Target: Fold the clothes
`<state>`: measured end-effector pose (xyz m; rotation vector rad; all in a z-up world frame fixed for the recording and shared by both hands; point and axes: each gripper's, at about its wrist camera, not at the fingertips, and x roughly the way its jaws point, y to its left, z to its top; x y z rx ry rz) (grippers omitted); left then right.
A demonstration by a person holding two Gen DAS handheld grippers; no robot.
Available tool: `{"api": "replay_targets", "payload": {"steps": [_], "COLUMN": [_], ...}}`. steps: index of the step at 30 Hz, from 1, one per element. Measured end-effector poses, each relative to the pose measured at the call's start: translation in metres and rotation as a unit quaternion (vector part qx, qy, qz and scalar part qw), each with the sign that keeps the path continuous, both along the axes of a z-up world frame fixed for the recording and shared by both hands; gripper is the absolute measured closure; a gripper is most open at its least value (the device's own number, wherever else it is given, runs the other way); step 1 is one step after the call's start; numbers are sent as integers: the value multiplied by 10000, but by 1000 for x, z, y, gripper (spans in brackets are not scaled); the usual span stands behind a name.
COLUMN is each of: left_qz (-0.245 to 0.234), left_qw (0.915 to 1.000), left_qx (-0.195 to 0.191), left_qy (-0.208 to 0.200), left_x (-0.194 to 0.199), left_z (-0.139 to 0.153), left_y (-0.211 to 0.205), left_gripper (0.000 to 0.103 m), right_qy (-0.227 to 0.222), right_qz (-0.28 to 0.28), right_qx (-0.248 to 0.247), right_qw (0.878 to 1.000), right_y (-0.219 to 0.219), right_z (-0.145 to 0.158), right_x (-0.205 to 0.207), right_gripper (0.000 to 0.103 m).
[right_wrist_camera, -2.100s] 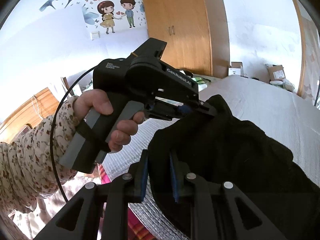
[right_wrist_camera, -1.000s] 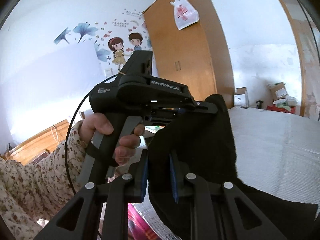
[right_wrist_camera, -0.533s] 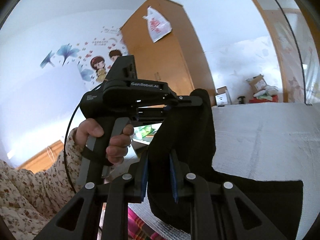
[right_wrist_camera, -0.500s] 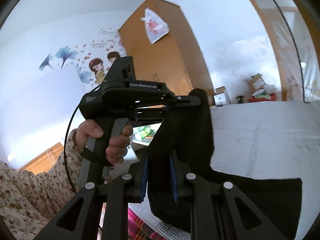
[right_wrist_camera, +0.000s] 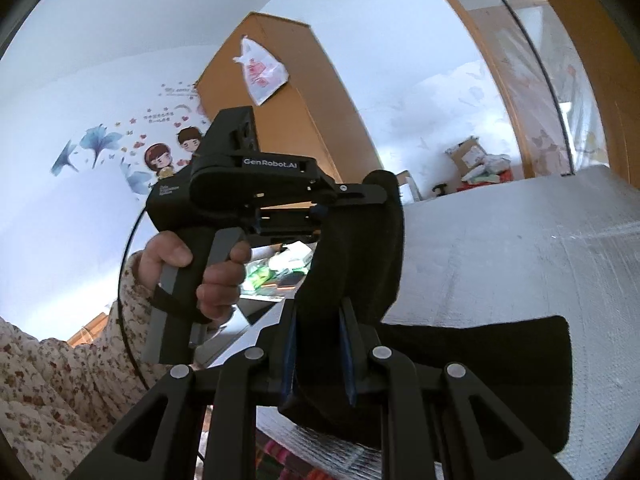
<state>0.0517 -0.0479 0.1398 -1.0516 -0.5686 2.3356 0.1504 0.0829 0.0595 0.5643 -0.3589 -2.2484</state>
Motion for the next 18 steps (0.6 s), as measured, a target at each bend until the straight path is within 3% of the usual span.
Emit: {"api": "replay_targets", "payload": {"steps": [8,18], "left_qz": [-291,-584], "left_qw": [9992,9952], "left_qx": [-161,-414], "left_qy": [-206,-664], "left_x": [-16,-40], "left_z": [-12,-48], "left_y": [40,80], "left_gripper": [89,89], "right_qy": [-193,-864], "right_qz": [-348,-726], "right_qx": [-133,-174], "right_qw": [9991,9935], "right_y": [33,68], "right_z": [-15,-57], "right_x": [-5,-21], "right_gripper": [83,83]}}
